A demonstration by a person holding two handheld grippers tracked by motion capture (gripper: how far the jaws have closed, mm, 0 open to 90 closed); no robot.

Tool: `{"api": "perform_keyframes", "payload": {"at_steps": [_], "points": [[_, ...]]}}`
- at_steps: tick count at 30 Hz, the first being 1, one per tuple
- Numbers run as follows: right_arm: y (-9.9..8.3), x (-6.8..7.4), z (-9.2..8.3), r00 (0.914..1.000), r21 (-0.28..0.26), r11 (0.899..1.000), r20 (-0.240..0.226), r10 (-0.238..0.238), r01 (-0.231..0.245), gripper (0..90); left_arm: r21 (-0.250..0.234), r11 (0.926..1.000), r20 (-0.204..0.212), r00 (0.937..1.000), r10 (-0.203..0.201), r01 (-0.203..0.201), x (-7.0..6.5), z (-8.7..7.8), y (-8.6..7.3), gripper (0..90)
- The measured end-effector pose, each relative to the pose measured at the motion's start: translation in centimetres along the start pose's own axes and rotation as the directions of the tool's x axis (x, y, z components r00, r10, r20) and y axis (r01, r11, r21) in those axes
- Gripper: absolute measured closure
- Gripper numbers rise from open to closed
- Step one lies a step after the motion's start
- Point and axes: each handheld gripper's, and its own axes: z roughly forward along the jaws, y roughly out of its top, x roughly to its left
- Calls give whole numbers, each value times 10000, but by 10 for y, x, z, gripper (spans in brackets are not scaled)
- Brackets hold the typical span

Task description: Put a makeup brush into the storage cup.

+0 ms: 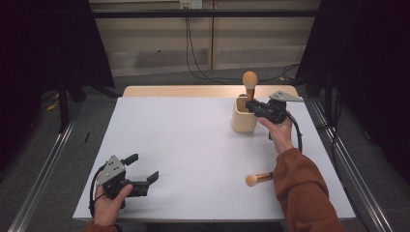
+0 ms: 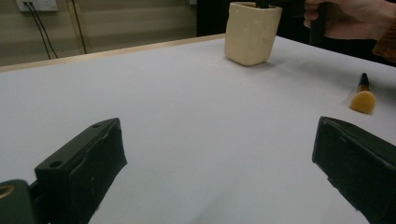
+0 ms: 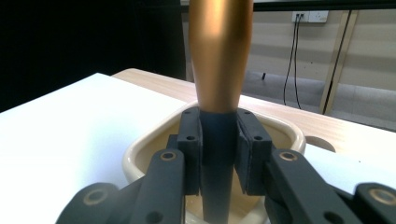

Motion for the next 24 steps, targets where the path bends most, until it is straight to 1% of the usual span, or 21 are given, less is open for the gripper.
{"api": "perform_keyframes", "payload": {"at_steps": [2,3,4,6,8,11,12,17,21,24], "points": [[0,0,0,9999,-114,9999,34,119,-119,695,-33,10000,-10,10000,-23,23,1,0,0,24],[0,0,0,9999,-36,9999,48,114,-114,671,-29,10000,-10,10000,-26,26,1,0,0,24],[-1,1,1,9999,107,9999,108,8,-9,664,-50,10000,7,10000,-43,43,1,0,0,24],[-2,1,0,9999,-113,9998,-52,161,-162,623,-100,9999,65,10000,22,-22,1,-1,0,24],[-1,0,-2,9997,-220,9994,-11,252,-252,549,-80,10000,62,10000,-15,15,1,0,0,24],[0,1,-5,9999,-217,9997,-14,133,-133,504,-71,10000,50,10000,-2,2,2,0,0,24],[0,1,-6,9999,-215,9997,-30,119,-120,459,-71,10000,42,10000,0,1,2,0,0,24],[1,5,-12,9998,-319,9993,20,187,-186,333,-101,9999,-12,10000,-19,19,2,0,0,24],[3,11,-20,10000,-388,9992,-38,28,-30,245,-120,9999,-51,10000,-73,72,2,-1,0,24],[3,15,-27,9999,-415,9991,-121,-26,21,214,-218,9997,-121,9998,-125,122,3,-1,0,24]]}}
